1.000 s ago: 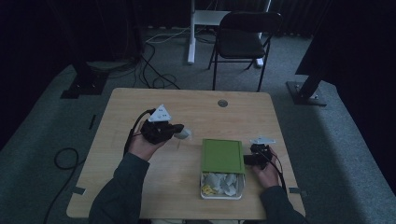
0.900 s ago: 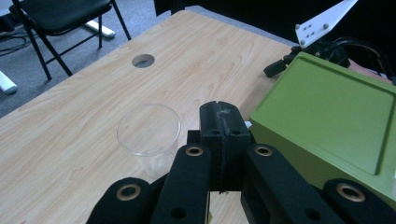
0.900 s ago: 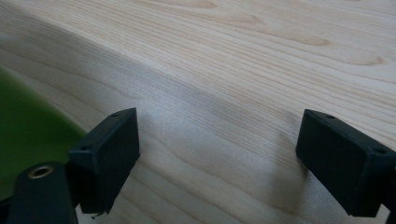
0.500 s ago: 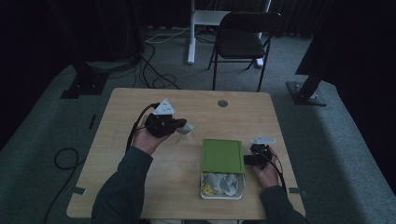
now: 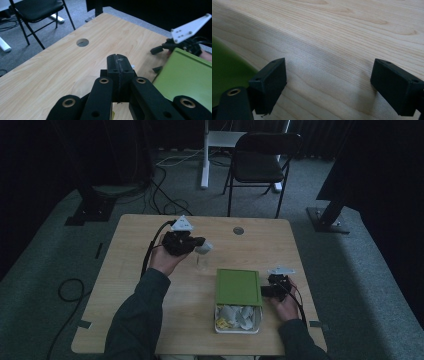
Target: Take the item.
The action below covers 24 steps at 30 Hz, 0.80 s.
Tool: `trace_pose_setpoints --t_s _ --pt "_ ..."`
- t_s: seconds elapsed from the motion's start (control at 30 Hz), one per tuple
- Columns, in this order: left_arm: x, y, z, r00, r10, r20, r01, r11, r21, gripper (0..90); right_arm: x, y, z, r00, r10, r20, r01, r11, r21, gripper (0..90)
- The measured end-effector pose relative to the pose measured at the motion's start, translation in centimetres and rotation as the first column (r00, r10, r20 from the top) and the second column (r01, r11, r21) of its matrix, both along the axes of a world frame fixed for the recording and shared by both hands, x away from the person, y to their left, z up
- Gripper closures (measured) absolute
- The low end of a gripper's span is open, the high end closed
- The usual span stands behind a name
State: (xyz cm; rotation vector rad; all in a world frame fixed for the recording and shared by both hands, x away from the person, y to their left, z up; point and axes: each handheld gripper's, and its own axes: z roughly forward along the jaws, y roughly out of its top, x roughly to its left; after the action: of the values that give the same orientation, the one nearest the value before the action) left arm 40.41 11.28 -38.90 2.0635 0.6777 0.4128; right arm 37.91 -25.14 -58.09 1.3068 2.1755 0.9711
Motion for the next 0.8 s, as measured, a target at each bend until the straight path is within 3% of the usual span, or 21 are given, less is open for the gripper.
trace_pose_setpoints --t_s 0.43,0.67,0.77,0.8 --pt "1.4 -0.6 1.1 0.9990 0.036 0.027 -0.036 0.9992 -0.015 90.0 0.0 0.0 0.0 1.0000 0.000 0.002 0.000 1.000 0.000 12.9" --pt "2.6 -1.2 0.2 0.9982 0.057 0.019 -0.056 0.9984 -0.009 90.0 0.0 0.0 0.0 1.0000 0.000 0.002 0.000 1.000 0.000 12.9" --pt "3.3 -1.4 -0.7 0.9980 0.061 -0.014 -0.061 0.9981 -0.007 90.0 0.0 0.0 0.0 1.0000 0.000 0.002 0.000 1.000 0.000 12.9" --pt "3.4 -1.4 -0.9 0.9982 0.056 -0.022 -0.056 0.9984 -0.009 85.5 0.0 0.0 0.0 1.0000 0.000 0.002 0.000 1.000 0.000 12.9"
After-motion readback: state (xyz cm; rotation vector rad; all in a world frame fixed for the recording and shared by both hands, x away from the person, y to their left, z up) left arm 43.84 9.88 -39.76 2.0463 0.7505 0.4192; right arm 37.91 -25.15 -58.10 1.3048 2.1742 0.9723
